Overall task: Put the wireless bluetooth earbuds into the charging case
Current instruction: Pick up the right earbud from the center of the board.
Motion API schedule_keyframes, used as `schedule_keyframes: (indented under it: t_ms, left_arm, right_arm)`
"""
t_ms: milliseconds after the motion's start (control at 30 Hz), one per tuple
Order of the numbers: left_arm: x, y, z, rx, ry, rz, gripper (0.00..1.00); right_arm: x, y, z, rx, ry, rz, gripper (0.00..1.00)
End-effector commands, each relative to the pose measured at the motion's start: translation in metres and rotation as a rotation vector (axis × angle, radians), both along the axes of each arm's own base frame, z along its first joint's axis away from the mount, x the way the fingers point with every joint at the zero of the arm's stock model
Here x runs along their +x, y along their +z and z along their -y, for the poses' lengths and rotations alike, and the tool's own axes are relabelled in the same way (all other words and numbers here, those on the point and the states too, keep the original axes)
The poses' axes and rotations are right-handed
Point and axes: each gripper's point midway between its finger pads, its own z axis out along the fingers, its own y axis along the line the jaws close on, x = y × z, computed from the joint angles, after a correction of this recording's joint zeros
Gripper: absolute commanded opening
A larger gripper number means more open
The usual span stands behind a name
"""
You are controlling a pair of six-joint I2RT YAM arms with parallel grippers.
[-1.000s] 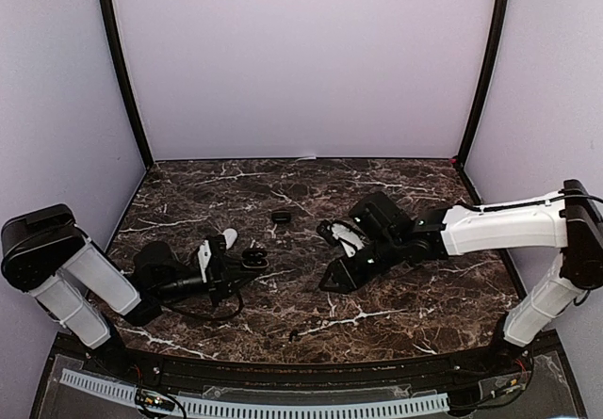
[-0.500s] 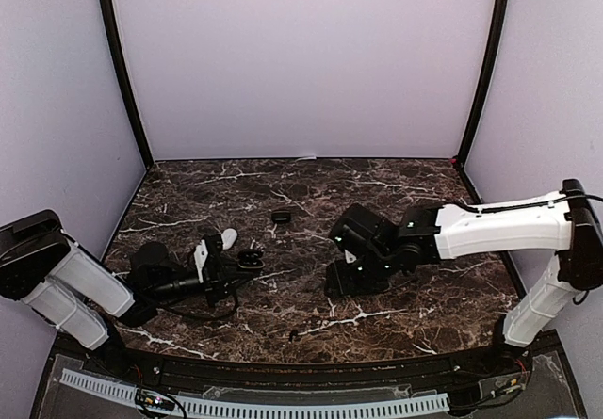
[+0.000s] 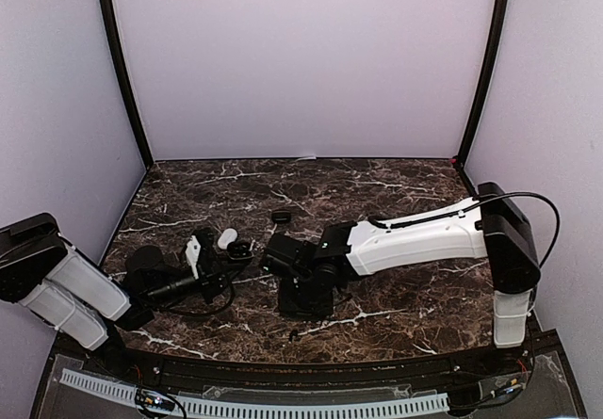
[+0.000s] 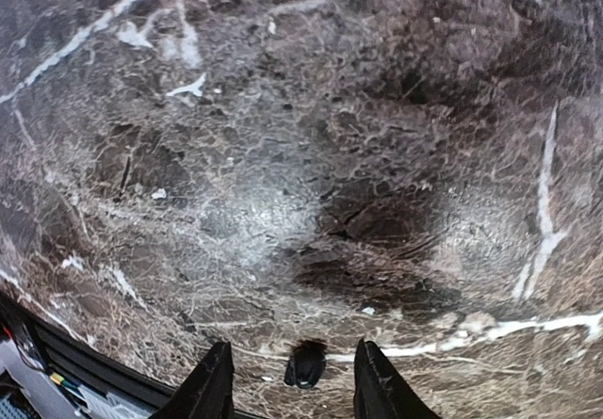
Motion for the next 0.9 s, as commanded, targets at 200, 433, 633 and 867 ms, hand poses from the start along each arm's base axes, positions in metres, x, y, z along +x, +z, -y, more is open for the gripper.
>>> schedule_keyframes:
  t_ms: [200, 433, 633, 867]
  left_arm:
    - [0.005, 0.001, -0.008, 0.014, 0.047, 0.008, 0.09]
    - [0.005, 0.0, -0.007, 0.017, 0.044, 0.007, 0.09]
    - [0.005, 0.0, -0.008, 0.022, 0.046, 0.011, 0.09]
    - [0.004, 0.001, -0.007, 0.023, 0.038, 0.012, 0.09]
  right_arm:
    - [-0.028, -0.006, 0.002, -0.189, -0.058, -0.105, 0.4]
    - [-0.041, -0.012, 0.012, -0.257, -0.071, -0.149, 0.39]
    - [-0.043, -0.019, 0.007, -0.24, -0.06, -0.161, 0.38]
    - [-0.036, -0.024, -0.003, -0.222, -0.053, -0.151, 0.36]
